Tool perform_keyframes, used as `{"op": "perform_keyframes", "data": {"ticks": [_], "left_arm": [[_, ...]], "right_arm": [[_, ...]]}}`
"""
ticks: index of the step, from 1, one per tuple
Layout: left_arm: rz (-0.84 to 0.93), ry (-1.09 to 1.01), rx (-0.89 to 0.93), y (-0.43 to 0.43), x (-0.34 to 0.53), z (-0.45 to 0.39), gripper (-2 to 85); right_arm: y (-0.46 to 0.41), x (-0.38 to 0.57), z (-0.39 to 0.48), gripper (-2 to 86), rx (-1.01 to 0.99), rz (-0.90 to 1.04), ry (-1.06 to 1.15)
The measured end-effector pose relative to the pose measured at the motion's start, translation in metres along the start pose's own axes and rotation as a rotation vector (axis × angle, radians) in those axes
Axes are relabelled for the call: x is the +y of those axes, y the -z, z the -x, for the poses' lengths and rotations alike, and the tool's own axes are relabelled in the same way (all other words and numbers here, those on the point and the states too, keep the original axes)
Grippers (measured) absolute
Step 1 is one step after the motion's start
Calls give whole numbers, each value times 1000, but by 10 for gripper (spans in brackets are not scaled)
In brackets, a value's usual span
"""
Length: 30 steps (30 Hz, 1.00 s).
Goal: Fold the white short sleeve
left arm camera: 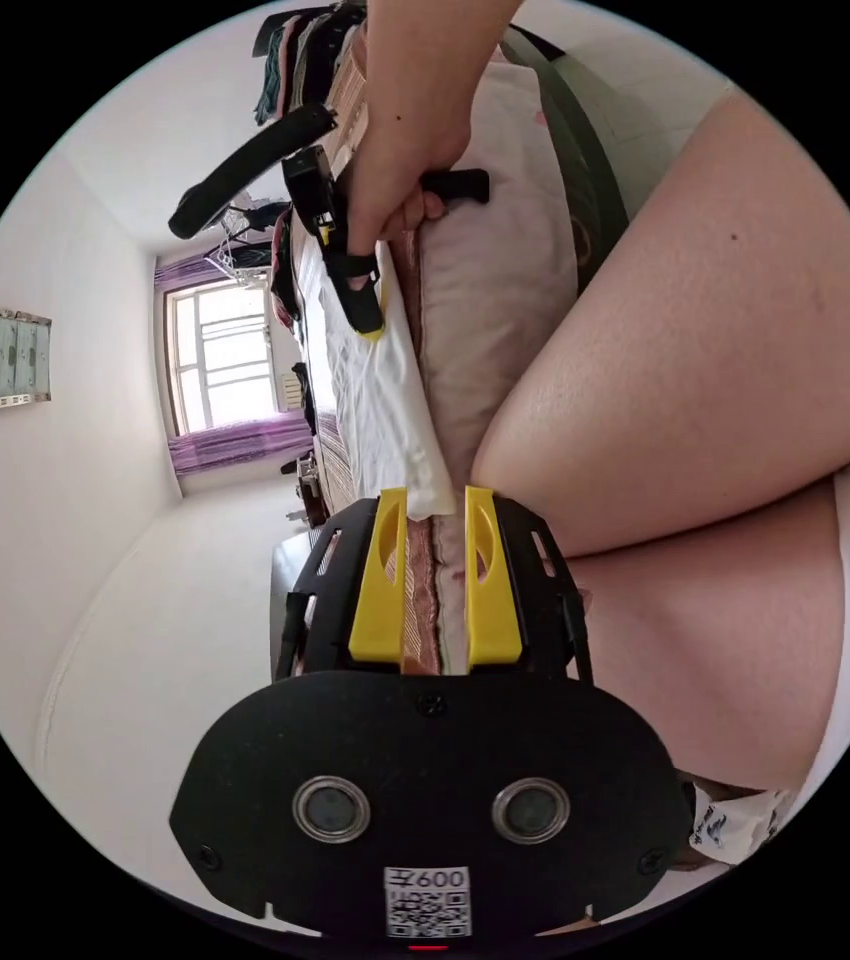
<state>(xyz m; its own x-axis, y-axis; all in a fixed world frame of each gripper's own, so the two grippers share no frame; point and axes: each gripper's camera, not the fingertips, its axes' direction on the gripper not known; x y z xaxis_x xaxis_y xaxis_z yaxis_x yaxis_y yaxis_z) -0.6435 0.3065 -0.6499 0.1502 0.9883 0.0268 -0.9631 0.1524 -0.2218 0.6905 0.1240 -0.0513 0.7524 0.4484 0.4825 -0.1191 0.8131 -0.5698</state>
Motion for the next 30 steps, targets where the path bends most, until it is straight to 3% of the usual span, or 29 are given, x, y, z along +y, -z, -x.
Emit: {"op": "perform_keyframes", "data": {"ticks": [9, 12, 16, 20, 23, 30], "left_arm": [[7, 18, 28, -64, 43, -118, 31], [4, 60, 12, -79, 63, -142, 27], [3, 126, 42, -104, 91, -166, 24], [-8, 186, 61, -129, 120, -185, 24], [-22, 238, 59, -146, 144, -201, 25], [-37, 236, 40, -178, 186, -241, 33]], "right_arm": [[-4, 31, -22, -8, -15, -1, 28], [23, 57, -9, -8, -37, -145, 87], [52, 97, 43, -1, -49, -282, 390], [40, 129, 108, 36, 41, -244, 754], [12, 144, 136, 57, 26, -142, 909], [-52, 167, 158, 32, 154, -52, 960]]}}
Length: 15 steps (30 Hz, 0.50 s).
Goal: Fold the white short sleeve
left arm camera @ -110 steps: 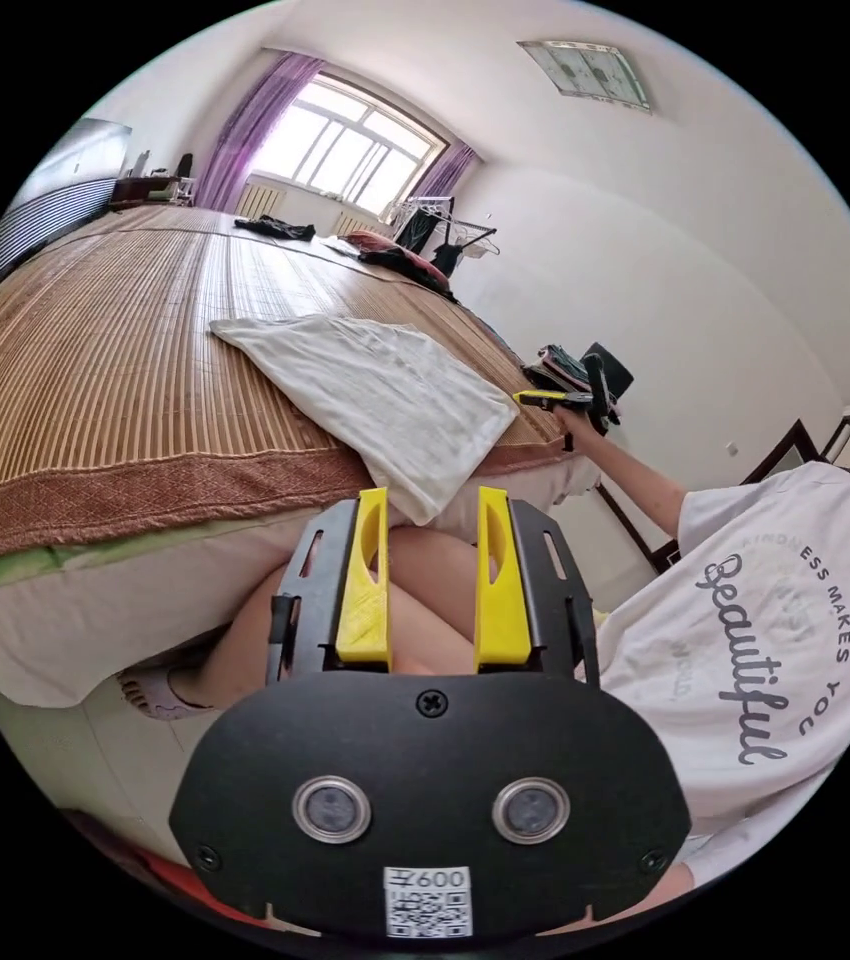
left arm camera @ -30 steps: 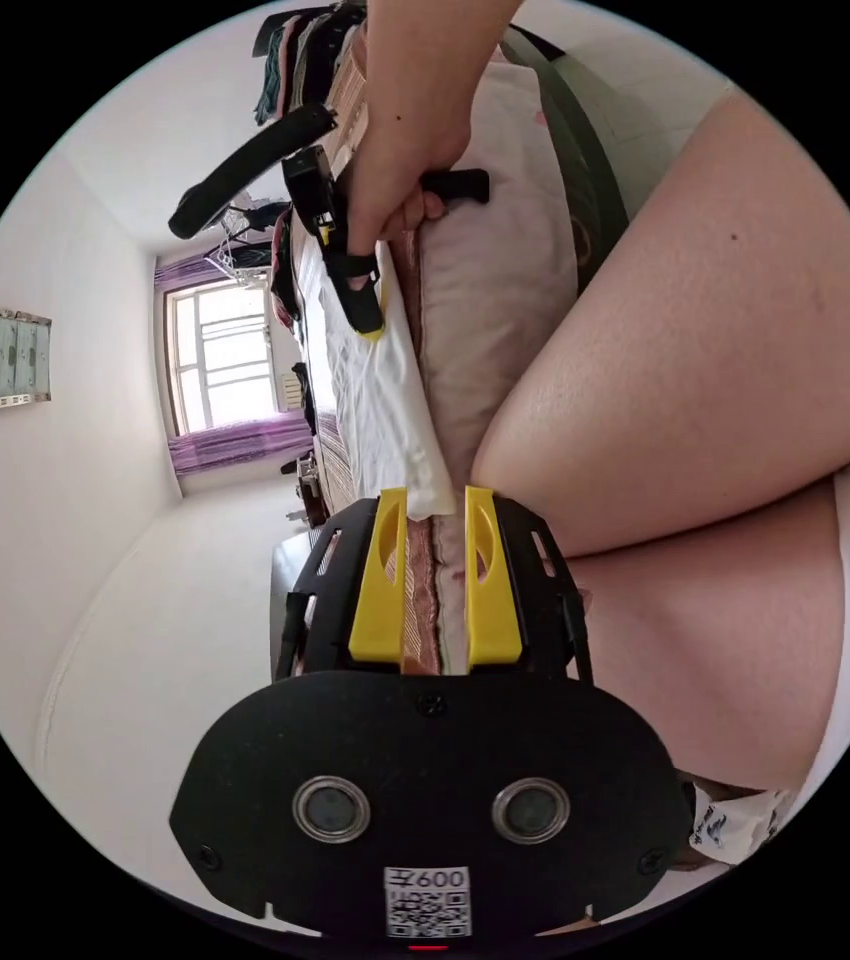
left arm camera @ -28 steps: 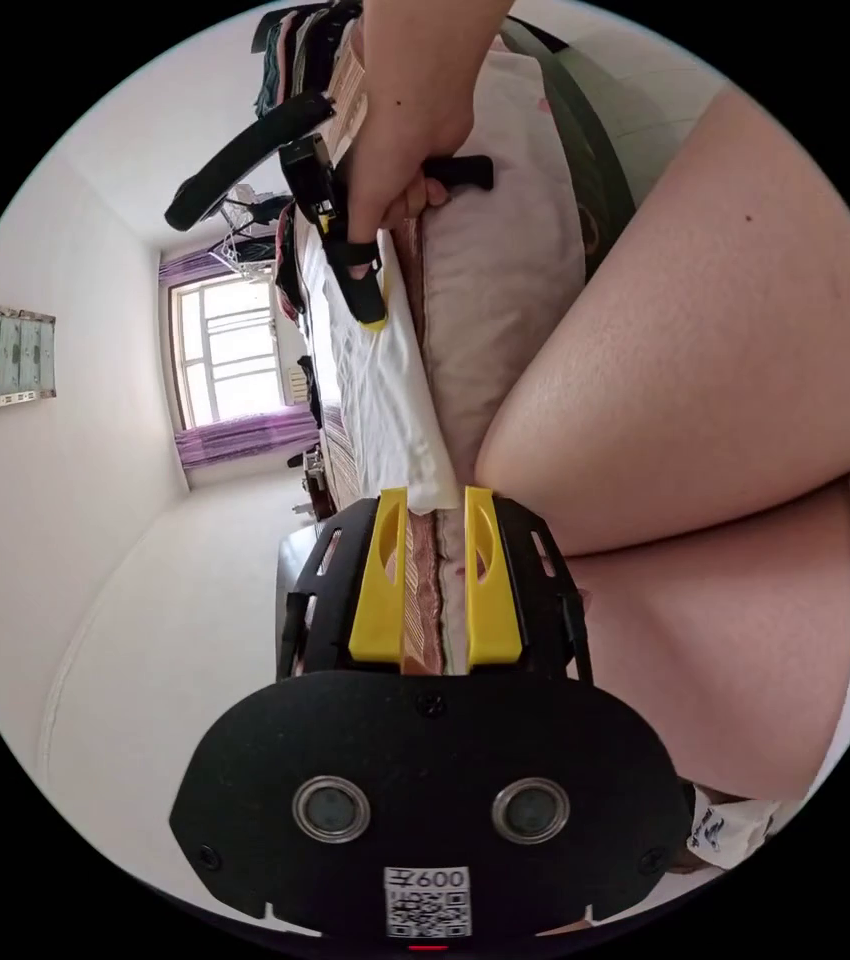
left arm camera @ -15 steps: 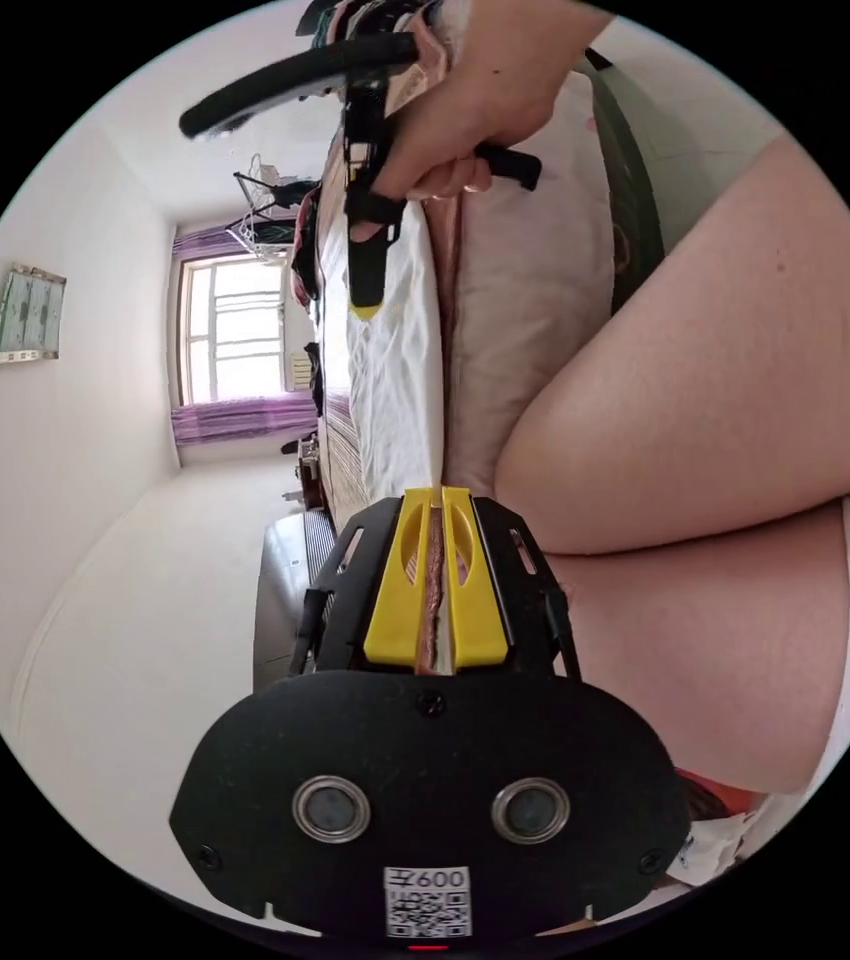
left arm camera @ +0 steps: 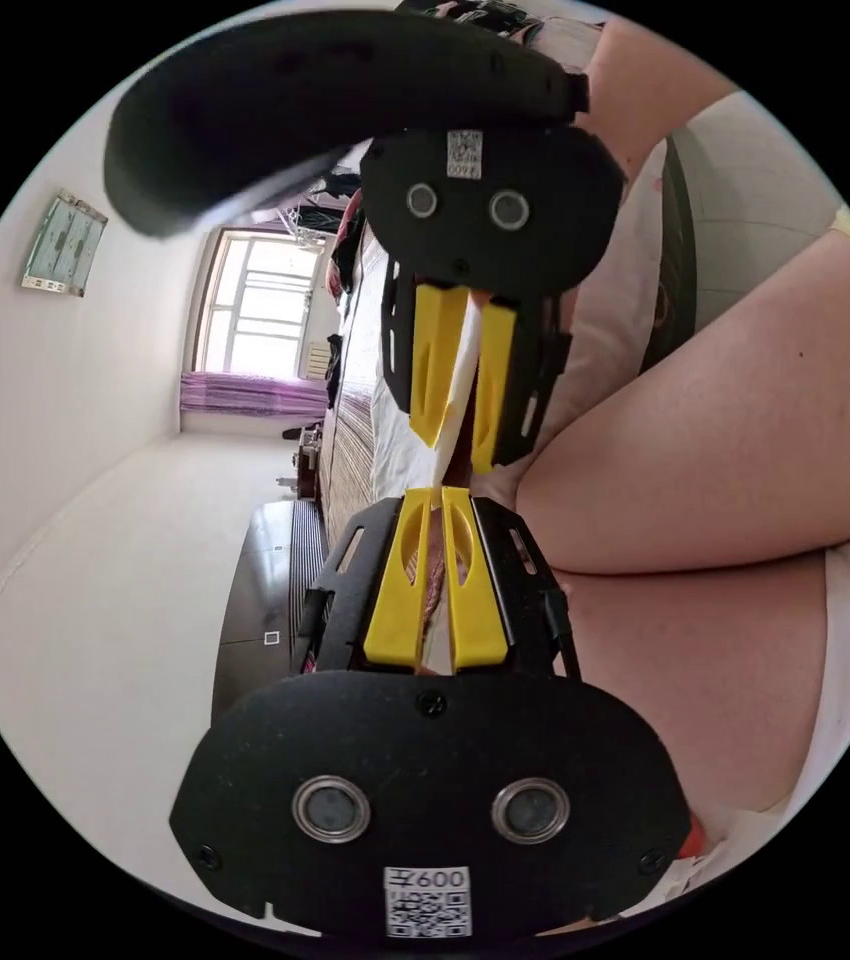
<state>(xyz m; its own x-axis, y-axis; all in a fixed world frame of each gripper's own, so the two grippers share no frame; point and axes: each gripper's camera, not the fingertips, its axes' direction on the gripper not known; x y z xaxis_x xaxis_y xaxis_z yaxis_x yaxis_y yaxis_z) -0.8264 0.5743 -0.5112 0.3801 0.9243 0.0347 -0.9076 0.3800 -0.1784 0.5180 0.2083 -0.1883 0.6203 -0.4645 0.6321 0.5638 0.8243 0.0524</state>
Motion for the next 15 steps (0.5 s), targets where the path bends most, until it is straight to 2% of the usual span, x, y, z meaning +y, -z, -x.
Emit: {"op": "perform_keyframes", "data": {"ticks": [2, 9, 12, 15], "left_arm": [[3, -8, 7, -14, 17, -9, 40], [-38, 28, -14, -44, 58, -18, 105], [-38, -57, -111, -66, 66, -28, 103], [-5, -159, -74, -98, 71, -35, 69]], "right_arm": [[-5, 3, 12, 2, 21, 3, 29], [-20, 10, 37, -8, 47, 28, 62], [-26, 15, 45, -8, 44, 23, 69], [-32, 19, 47, -9, 32, 16, 35]]}}
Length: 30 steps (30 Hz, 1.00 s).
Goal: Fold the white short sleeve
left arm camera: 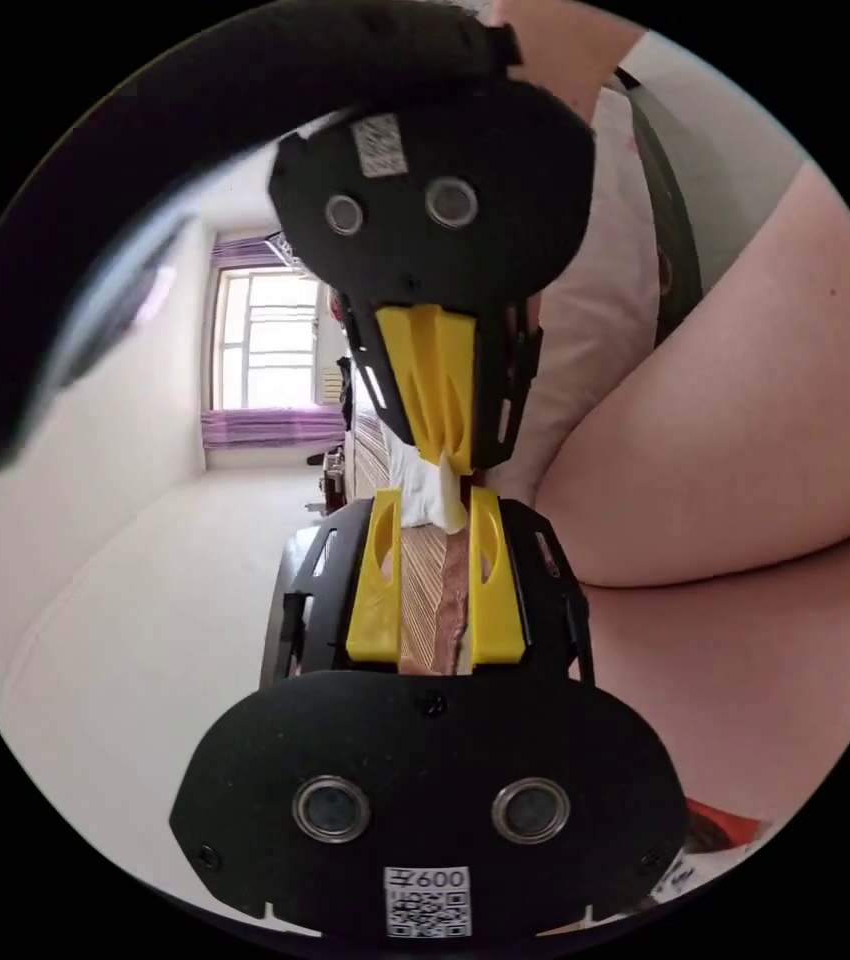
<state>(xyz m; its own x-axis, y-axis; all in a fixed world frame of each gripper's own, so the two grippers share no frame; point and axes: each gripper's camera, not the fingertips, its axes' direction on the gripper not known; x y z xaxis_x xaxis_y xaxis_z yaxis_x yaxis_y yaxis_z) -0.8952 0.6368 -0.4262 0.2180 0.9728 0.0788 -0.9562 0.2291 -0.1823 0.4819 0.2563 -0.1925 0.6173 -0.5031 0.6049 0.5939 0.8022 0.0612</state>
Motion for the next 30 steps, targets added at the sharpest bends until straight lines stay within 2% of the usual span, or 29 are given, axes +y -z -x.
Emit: {"op": "perform_keyframes", "data": {"ticks": [3, 8, 11, 16, 19, 22, 27, 30], "left_arm": [[-18, -27, -70, -13, 12, -7, 39], [-21, 32, -67, -30, 44, 2, 30], [-4, 58, -62, -45, 67, 6, 30], [17, 105, -39, -70, 90, 7, 39], [86, 153, 46, -80, 84, 11, 79], [53, 292, 143, -73, 80, 30, 118], [-17, 322, 62, -60, 36, 37, 125], [-1, 321, 37, -84, 2, 45, 122]], "right_arm": [[-10, 3, 4, -9, 34, 14, -28], [-55, 20, 13, -8, 230, 239, 47], [-69, 40, 1, -8, 273, 319, 26], [-73, 36, -10, -9, 214, 328, -35], [-82, 22, -2, -9, 232, 352, -20], [-85, 10, -2, -9, 217, 361, -43], [-84, -6, -8, -9, 187, 361, -67], [-83, -17, -4, -9, 192, 362, -51]]}}
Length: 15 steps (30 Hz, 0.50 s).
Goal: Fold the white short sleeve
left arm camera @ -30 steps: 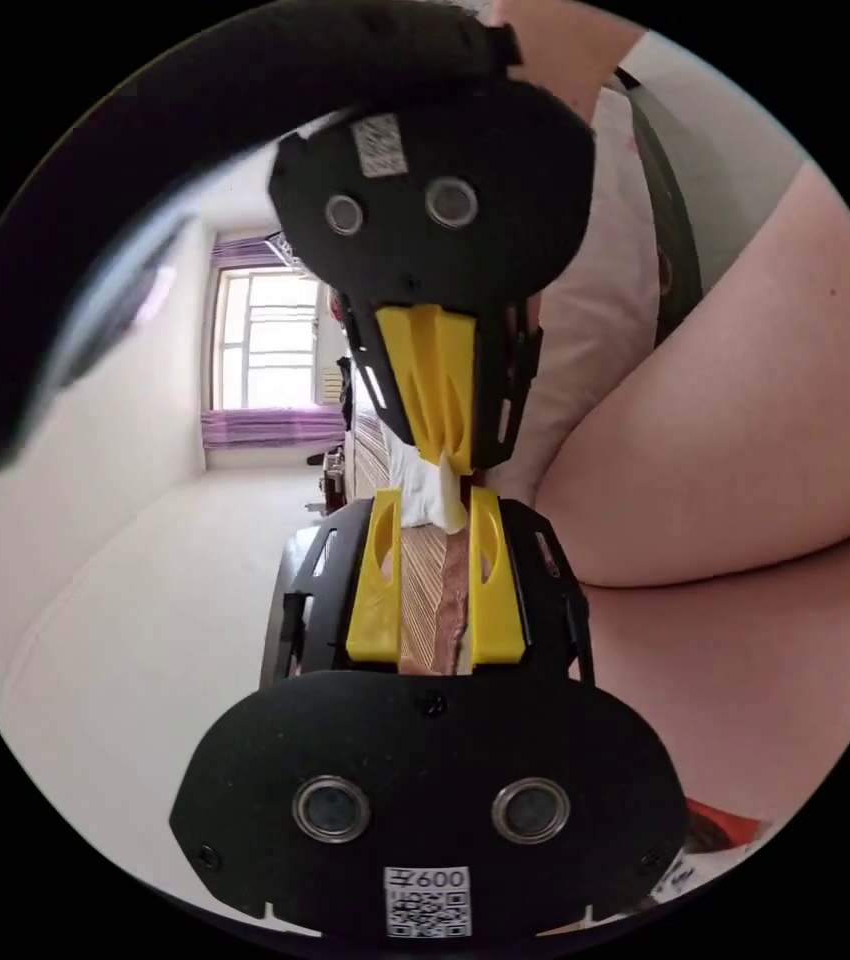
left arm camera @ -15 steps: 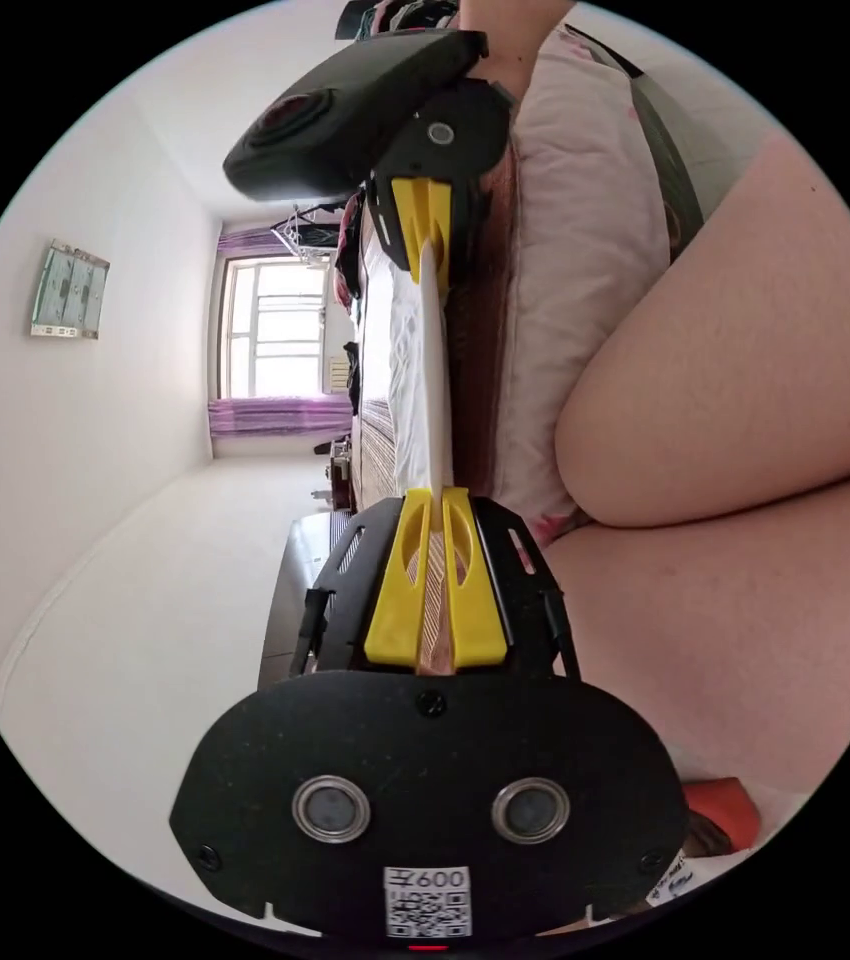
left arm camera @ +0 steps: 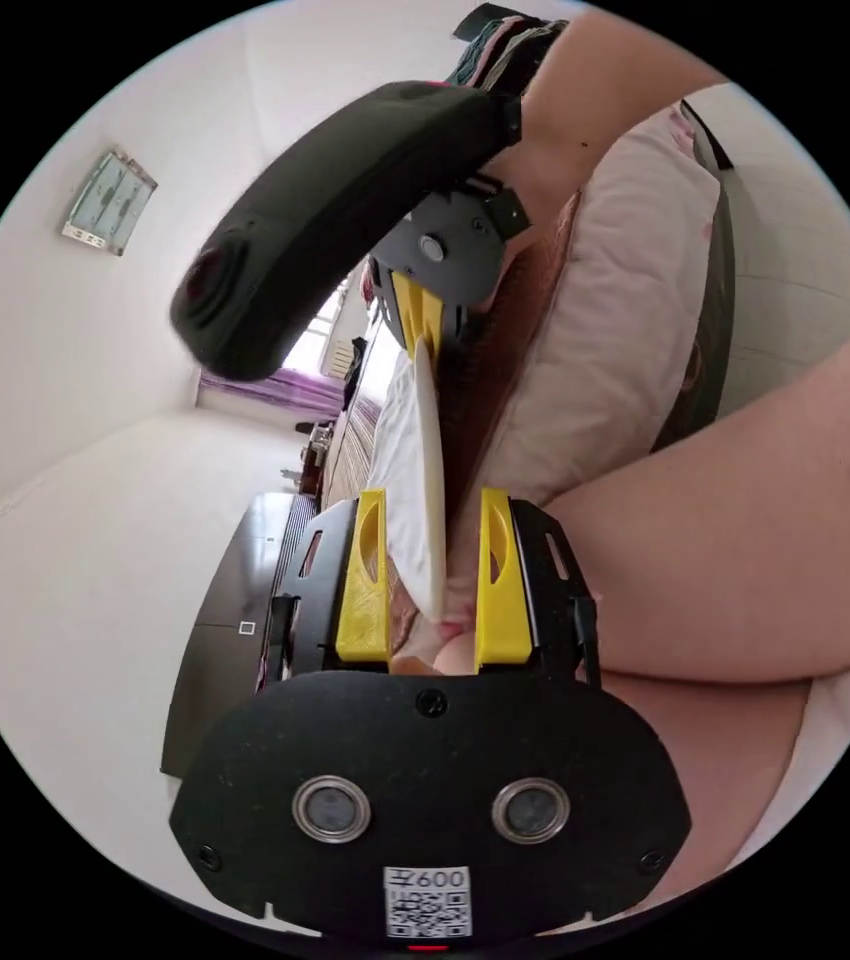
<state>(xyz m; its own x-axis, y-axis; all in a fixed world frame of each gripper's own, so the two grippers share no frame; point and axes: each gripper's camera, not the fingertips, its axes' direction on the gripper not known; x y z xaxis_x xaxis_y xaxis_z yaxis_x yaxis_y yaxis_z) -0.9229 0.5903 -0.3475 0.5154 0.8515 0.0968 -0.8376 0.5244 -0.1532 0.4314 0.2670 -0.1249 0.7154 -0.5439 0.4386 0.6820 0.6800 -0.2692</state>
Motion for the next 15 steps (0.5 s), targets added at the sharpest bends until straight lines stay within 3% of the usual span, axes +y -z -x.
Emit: {"op": "perform_keyframes", "data": {"ticks": [3, 5, 8, 15], "left_arm": [[107, -20, 54, -41, -20, 8, 103], [92, -3, 166, -47, -21, 24, 65], [94, 39, 196, -41, -20, 36, 39], [86, 11, 101, -14, -40, 53, 26]], "right_arm": [[6, -9, 6, -9, 12, -3, 13], [10, -16, 8, -9, -4, -8, -5], [18, -26, 8, -9, -28, -19, -48], [25, -46, 30, -8, 98, 72, 76]]}}
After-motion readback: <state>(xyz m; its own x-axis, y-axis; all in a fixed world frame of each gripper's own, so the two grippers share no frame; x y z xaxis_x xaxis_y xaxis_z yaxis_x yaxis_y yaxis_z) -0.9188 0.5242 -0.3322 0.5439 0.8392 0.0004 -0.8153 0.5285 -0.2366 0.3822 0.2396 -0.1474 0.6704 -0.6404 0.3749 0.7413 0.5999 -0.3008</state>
